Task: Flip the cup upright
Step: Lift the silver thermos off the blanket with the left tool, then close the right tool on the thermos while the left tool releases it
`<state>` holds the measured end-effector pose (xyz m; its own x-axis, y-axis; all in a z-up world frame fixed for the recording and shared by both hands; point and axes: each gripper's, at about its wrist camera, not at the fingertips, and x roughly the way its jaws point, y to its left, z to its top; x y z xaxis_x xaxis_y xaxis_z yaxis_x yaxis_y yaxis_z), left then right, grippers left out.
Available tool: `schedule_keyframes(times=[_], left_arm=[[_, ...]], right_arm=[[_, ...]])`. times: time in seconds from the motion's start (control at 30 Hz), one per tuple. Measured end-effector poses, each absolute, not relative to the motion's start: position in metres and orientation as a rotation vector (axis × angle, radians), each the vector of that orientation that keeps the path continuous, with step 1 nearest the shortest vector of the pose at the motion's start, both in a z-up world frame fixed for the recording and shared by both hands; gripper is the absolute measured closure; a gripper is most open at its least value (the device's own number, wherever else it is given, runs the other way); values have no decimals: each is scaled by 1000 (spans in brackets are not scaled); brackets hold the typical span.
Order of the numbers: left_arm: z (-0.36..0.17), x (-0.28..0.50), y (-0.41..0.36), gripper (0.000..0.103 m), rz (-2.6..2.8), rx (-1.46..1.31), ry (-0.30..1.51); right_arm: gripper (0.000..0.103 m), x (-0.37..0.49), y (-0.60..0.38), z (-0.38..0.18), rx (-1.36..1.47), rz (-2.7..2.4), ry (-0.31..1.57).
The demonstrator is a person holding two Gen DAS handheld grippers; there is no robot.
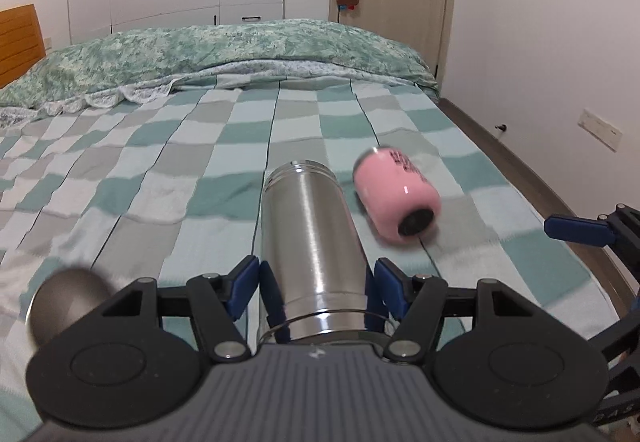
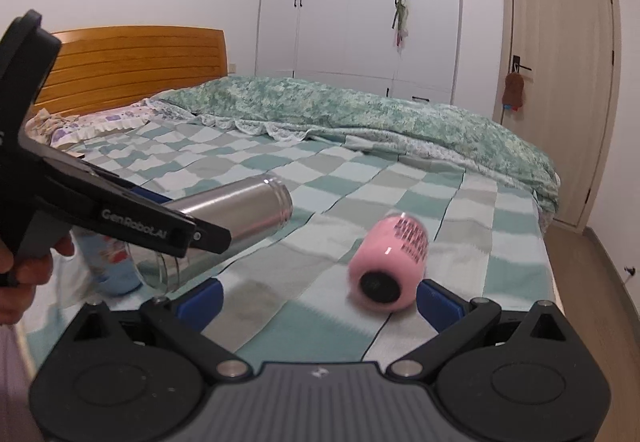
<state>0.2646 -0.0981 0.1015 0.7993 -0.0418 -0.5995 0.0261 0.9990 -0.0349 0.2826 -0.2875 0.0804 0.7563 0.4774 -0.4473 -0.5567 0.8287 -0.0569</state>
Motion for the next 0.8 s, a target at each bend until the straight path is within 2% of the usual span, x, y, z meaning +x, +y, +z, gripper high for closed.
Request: schedule_keyframes(times=[0.27,0.7,0.8], left_arm=[[71,201,-89,38,-38,-31,701],[31,165,-99,38,-83,-34,732],[36,164,-92,31,-102,-60,747]], right_arm=[[0,216,-286,57,-167,538,502],[1,162,-297,41,-144,456,559],[1,161,-296,45,-144,450,557]])
